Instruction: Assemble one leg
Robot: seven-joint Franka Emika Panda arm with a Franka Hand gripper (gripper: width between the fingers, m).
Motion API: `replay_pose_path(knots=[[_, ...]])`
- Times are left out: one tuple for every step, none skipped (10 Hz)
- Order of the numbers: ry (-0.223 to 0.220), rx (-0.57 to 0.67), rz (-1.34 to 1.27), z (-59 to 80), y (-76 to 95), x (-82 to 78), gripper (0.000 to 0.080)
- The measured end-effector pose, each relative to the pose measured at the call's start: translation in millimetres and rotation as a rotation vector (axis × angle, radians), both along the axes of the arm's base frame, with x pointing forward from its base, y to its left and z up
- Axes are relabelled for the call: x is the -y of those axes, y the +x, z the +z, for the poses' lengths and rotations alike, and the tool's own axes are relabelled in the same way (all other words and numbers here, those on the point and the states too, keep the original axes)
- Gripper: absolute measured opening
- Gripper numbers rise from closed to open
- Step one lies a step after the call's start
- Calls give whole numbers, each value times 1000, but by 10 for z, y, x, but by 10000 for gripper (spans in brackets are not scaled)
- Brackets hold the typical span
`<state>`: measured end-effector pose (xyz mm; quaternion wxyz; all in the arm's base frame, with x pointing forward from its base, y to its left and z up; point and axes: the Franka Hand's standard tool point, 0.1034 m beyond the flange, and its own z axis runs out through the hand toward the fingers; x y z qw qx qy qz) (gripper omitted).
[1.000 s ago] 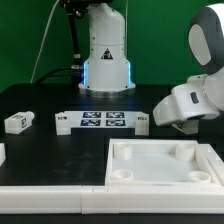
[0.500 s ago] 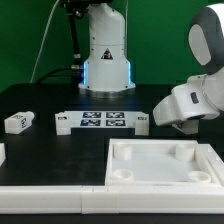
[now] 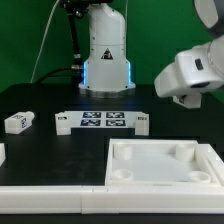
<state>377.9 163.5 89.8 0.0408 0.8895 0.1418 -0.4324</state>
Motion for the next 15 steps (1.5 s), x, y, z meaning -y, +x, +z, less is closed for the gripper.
replay_pose_path(knots=[[3, 26, -5, 63, -5, 38, 290], [3, 28, -3, 57, -25, 37, 290], [15, 66, -7, 26, 26, 17, 290], [48, 193, -17, 9, 119, -5, 290], [67, 283, -20, 22, 123, 4, 290], [83, 348, -22, 19, 135, 4, 290], [109, 441, -28, 2, 179, -4, 290], [130, 537, -41, -4, 202, 34, 290], [144, 626, -60, 38, 239, 119, 290], [150, 686, -85, 86, 312, 212, 290], [165, 760, -102, 103, 413, 241, 290], [185, 825, -107, 138, 487, 224, 290], [218, 921, -115, 176, 563, 206, 290], [223, 940, -117, 185, 570, 213, 290], [223, 937, -116, 179, 569, 209, 290]])
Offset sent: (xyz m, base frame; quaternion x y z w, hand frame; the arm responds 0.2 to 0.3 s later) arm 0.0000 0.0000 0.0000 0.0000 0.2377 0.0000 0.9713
